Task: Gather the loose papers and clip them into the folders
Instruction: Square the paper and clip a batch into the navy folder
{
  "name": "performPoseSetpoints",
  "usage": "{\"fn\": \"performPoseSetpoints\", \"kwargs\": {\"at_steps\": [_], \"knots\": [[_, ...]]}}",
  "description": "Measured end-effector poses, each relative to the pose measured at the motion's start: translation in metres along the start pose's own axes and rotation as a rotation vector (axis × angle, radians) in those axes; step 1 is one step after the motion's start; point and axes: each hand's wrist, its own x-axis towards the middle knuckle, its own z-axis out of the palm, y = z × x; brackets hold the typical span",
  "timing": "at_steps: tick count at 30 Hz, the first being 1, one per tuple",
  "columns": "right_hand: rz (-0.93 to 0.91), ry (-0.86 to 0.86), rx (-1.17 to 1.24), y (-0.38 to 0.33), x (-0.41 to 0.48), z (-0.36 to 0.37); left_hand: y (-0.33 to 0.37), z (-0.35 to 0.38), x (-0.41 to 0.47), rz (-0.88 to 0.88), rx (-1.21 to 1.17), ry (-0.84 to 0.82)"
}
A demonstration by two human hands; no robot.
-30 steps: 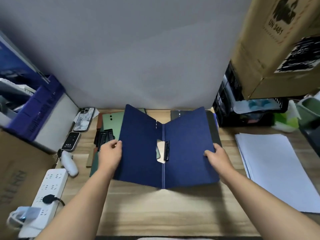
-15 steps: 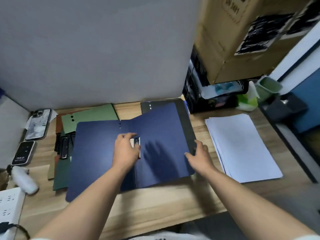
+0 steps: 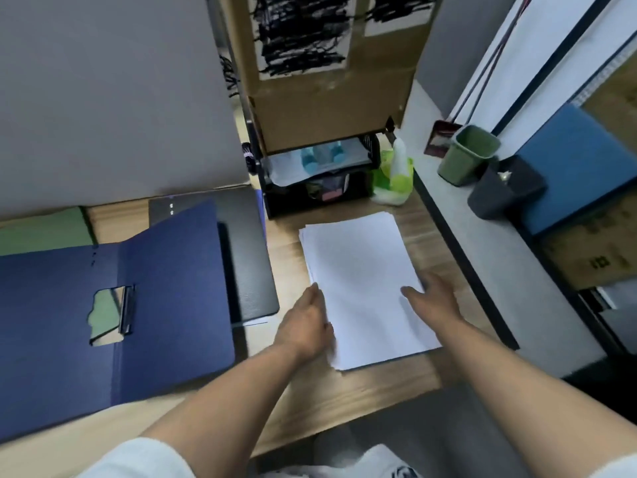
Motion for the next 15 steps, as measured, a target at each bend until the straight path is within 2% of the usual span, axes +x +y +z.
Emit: {"fn": "performPoseSetpoints", "kwargs": {"at_steps": [2, 8, 15], "knots": [[0.003, -0.075, 0.049, 0.009, 0.013, -0.008, 0.011, 0.012, 0.004, -0.051, 0.072, 0.013], [0.050, -0.099, 0.059, 0.028, 0.044, -0.024, 0.034, 0.025, 0.013, -0.141, 0.384, 0.026], [0.076, -0.097, 0.182, 0.042, 0.060, -0.041, 0.036, 0.022, 0.016, -0.176, 0.410, -0.032]]}}
